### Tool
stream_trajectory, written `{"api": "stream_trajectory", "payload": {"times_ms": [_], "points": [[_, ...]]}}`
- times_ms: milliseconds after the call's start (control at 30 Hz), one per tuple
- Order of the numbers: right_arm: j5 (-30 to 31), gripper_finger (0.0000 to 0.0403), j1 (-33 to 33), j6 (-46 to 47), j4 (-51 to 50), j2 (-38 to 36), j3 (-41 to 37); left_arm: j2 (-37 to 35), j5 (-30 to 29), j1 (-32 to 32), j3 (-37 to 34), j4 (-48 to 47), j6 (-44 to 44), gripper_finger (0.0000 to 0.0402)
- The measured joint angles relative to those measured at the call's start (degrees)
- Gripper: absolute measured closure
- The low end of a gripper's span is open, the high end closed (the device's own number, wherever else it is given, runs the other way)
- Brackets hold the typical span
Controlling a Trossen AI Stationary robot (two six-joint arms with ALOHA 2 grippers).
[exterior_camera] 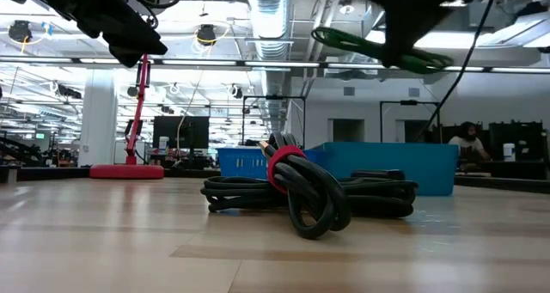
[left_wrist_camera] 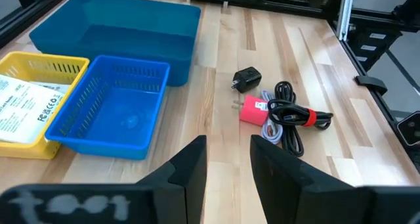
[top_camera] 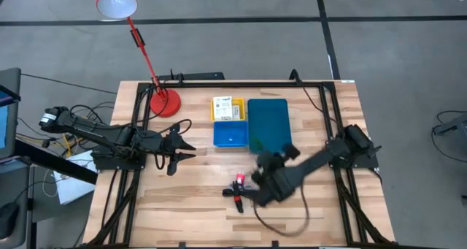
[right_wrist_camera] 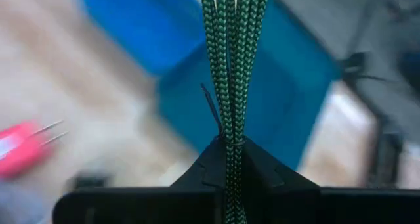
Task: Pick and place items into bin
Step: Put the green charger cable into the light blue bin, then put the bottom black charger cable into the light blue bin
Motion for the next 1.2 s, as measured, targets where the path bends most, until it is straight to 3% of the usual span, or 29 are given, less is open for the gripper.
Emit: {"api": "stream_trajectory", "payload": {"times_ms": [200,500,900,1200], "points": [[-1.4,0.0366,-11.8,-11.8,0.2,-1.0,0.8,0.0,0.0,0.0,0.0,0.0,-1.9,0.0297],[-7.4,0.0371,-24.2,-23.8,0.3,-0.9,0.7,0.0,0.0,0.0,0.0,-0.1,-2.2,0.0297],[-6.5,0.0275,-25.1,-25.9,1.7,-0.9,0.7,0.0,0.0,0.0,0.0,-0.1,-2.2,0.0297],[-2.4,0.0239,-19.4,-22.4,1.6,-0.9,0.7,0.0,0.0,0.0,0.0,-0.1,-2.2,0.0297]]}}
